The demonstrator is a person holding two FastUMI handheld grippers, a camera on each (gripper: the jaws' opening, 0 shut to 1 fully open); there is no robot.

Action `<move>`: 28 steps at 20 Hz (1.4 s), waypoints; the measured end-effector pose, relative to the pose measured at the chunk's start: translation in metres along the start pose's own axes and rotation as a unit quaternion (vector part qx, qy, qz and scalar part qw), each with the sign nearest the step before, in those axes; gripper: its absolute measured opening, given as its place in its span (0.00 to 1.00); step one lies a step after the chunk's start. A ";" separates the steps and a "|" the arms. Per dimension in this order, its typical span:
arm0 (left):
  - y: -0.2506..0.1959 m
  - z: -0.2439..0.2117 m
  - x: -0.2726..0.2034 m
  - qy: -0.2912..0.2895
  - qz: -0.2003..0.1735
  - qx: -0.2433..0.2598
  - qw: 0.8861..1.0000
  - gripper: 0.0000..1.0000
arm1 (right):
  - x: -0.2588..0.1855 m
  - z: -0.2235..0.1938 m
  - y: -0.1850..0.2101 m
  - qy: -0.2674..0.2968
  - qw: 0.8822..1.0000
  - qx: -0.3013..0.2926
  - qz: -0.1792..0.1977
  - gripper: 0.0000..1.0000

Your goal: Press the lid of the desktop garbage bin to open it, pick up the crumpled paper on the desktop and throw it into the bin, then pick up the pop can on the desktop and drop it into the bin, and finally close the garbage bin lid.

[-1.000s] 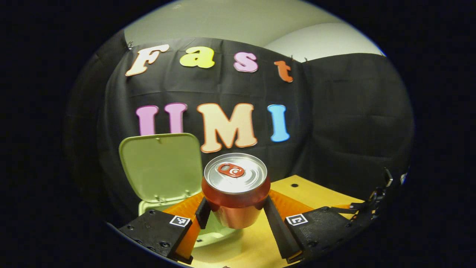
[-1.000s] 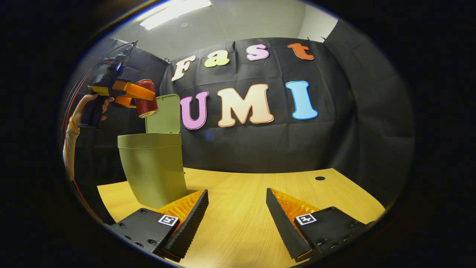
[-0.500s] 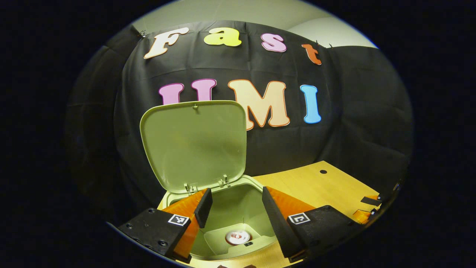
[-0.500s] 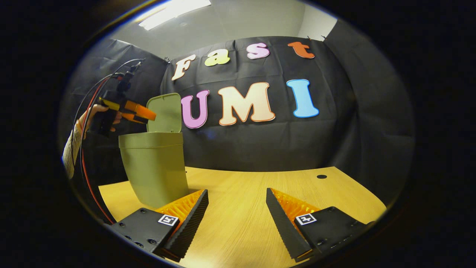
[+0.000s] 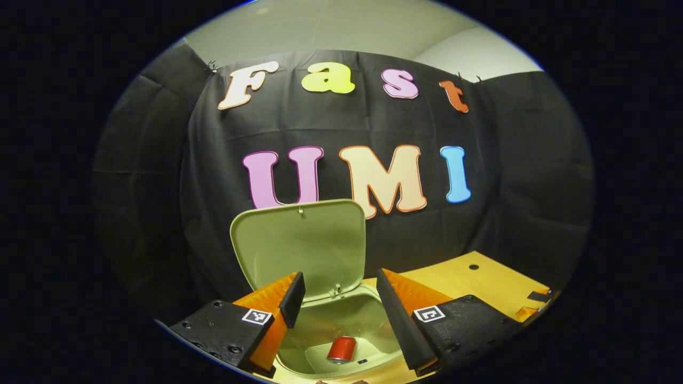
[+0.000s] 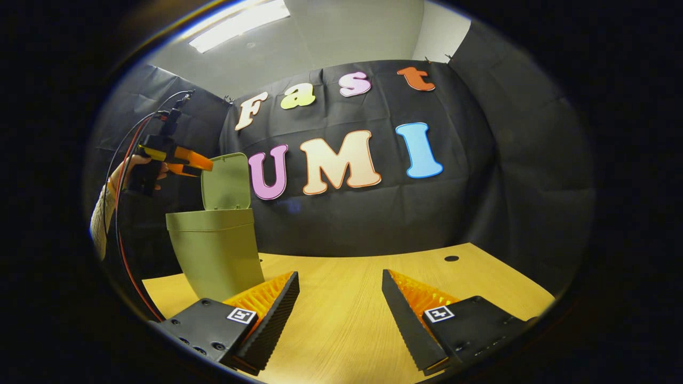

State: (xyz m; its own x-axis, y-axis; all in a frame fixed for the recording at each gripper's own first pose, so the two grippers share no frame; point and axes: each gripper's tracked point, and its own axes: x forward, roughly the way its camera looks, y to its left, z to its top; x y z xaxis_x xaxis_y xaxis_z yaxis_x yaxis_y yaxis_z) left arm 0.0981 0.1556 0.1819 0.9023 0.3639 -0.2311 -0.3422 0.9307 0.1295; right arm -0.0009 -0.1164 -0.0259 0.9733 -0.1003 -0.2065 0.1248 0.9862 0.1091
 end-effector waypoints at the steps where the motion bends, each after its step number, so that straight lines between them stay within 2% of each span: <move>1: 0.003 0.010 0.003 -0.005 0.007 0.000 1.000 0.81 | 0.000 0.002 -0.001 -0.003 1.000 0.000 -0.002 0.98; 7: 0.028 0.062 0.023 -0.042 0.062 0.006 0.997 0.82 | 0.000 0.002 -0.001 -0.005 1.000 0.000 -0.001 0.98; 10: 0.047 0.080 0.041 -0.061 0.101 0.018 0.993 0.82 | 0.002 -0.003 -0.001 0.002 1.000 0.004 -0.001 0.98; 13: 0.063 0.079 0.062 -0.053 0.132 0.025 0.990 0.80 | 0.005 -0.007 -0.001 0.006 1.000 -0.001 -0.002 0.98; 14: 0.069 0.075 0.071 -0.048 0.143 0.021 0.988 0.83 | 0.004 -0.008 -0.001 0.006 1.000 -0.002 -0.002 0.98; 18: 0.081 0.075 0.091 -0.044 0.165 0.018 0.985 0.81 | 0.006 -0.011 -0.001 0.009 1.000 -0.006 -0.008 0.98; 20: 0.077 0.060 0.098 -0.019 0.162 0.022 0.986 0.83 | 0.007 -0.014 0.001 0.013 1.000 -0.010 -0.008 0.99; 21: 0.076 0.060 0.095 -0.024 0.167 0.016 0.986 0.83 | 0.008 -0.016 0.003 0.017 1.000 -0.011 -0.007 0.98; 22: 0.073 0.066 0.097 -0.029 0.157 0.005 0.987 0.84 | 0.009 -0.018 0.003 0.020 1.000 -0.011 -0.005 0.98; 23: 0.064 0.061 0.097 -0.021 0.145 -0.006 0.989 0.81 | 0.009 -0.019 0.005 0.022 1.000 -0.011 -0.003 0.99; 26: 0.056 0.057 0.085 -0.033 0.135 -0.012 0.990 0.85 | 0.009 -0.018 0.009 0.022 1.000 -0.008 0.001 0.98; 27: 0.053 0.058 0.080 -0.039 0.131 -0.014 0.990 0.83 | 0.009 -0.017 0.010 0.021 1.000 -0.006 0.003 0.98; 28: 0.050 0.056 0.076 -0.039 0.126 -0.014 0.991 0.87 | 0.008 -0.015 0.012 0.018 1.000 -0.005 0.006 0.98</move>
State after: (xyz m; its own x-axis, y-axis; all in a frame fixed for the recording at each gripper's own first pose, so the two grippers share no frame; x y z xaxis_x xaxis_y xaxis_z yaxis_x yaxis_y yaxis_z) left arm 0.1638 0.2277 0.2246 0.8041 0.5822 -0.1201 -0.5656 0.8115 0.1472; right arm 0.0057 -0.1037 -0.0404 0.9670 -0.0840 -0.2405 0.1114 0.9885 0.1027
